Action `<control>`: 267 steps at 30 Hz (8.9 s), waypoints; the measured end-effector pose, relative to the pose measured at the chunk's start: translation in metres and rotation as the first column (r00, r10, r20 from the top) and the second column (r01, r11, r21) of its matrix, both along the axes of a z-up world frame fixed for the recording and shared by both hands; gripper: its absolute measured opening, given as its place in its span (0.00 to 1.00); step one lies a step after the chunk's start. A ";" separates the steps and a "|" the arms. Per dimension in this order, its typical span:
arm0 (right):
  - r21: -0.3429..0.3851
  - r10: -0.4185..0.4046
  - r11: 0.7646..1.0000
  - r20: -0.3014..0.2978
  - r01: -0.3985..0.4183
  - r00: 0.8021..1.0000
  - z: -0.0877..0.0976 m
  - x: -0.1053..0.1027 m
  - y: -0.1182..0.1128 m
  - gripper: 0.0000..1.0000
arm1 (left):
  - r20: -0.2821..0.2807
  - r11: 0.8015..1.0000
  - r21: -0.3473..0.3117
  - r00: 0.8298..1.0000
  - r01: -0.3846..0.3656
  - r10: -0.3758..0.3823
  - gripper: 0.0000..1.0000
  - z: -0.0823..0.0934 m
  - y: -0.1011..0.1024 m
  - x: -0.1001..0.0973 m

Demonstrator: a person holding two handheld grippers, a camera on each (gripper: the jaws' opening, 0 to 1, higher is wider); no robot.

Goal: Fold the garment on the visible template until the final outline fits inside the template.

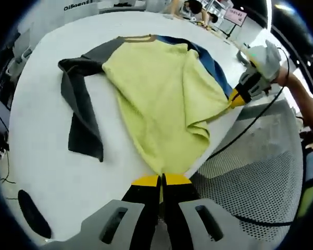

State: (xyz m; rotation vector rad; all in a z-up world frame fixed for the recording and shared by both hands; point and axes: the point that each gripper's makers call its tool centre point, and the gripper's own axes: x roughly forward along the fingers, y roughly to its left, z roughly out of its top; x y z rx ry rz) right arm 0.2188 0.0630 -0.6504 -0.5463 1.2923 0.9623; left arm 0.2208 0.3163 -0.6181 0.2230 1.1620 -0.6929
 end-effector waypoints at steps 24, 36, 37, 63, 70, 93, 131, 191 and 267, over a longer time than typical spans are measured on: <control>-0.141 -0.033 0.990 -0.099 0.019 0.995 -0.001 -0.030 -0.058 0.00 | -0.101 0.998 0.061 0.995 -0.020 0.026 0.00 -0.011 0.013 -0.011; -0.268 0.033 0.962 -0.076 -0.052 0.997 0.010 -0.039 -0.079 0.00 | -0.140 0.991 0.123 0.988 -0.048 0.065 0.00 -0.018 0.010 -0.020; -0.274 0.009 0.961 -0.078 -0.030 0.997 0.010 -0.038 -0.080 0.00 | -0.152 0.990 0.133 0.986 -0.047 0.068 0.00 -0.019 0.010 -0.021; -0.252 -0.042 0.967 0.003 0.041 0.999 0.039 -0.045 -0.098 0.00 | -0.104 0.995 0.022 0.990 -0.097 0.098 0.00 0.003 0.013 -0.025; -0.226 -0.121 0.965 0.078 0.136 0.990 0.061 -0.032 -0.114 0.00 | -0.063 0.991 0.031 0.989 -0.132 0.134 0.00 0.015 0.025 -0.025; -0.166 -0.236 0.952 0.132 0.256 0.963 0.027 -0.011 -0.120 0.14 | 0.182 0.991 -0.081 0.976 -0.108 0.121 0.00 0.050 0.003 0.004; -0.039 -0.427 0.896 0.205 0.443 0.881 0.000 0.009 -0.131 0.00 | 0.264 0.948 -0.279 0.937 -0.154 0.230 0.00 0.073 -0.017 0.030; 0.821 -0.959 -0.231 -0.282 0.523 0.019 0.172 0.126 -0.257 0.00 | 0.235 0.983 -0.166 0.965 -0.078 0.116 0.00 0.052 -0.017 0.022; 0.903 -0.867 -0.029 -0.237 0.429 0.439 0.256 0.195 -0.023 0.00 | 0.283 0.938 -0.280 0.916 -0.204 0.284 0.00 0.061 -0.001 0.040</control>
